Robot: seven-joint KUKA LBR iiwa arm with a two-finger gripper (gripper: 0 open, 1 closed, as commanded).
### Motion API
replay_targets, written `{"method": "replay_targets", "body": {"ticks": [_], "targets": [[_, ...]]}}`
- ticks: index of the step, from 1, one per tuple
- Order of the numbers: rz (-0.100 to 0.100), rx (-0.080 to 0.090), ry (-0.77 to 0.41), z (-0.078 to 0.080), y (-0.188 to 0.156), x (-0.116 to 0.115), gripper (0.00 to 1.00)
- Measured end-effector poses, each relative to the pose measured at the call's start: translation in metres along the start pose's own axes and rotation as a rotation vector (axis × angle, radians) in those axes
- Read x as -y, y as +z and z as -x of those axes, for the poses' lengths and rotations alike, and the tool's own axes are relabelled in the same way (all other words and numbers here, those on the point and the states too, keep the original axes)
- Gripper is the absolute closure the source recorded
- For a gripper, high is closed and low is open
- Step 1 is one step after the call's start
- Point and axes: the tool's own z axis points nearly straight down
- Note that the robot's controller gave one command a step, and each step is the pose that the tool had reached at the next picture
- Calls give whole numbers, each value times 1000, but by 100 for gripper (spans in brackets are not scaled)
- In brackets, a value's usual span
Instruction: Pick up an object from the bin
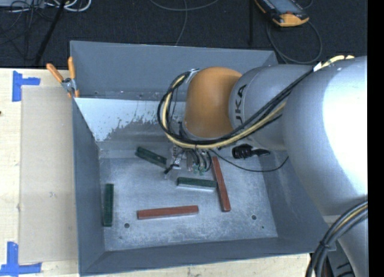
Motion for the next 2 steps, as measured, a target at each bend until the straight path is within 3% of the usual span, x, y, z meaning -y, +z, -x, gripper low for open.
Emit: {"method": "replay_targets", "body": {"ticks": [1,2], "targets": [[-2,-6,-1,-2,3,-1,0],[-3,-5,-59,6,3,-3,0]]}}
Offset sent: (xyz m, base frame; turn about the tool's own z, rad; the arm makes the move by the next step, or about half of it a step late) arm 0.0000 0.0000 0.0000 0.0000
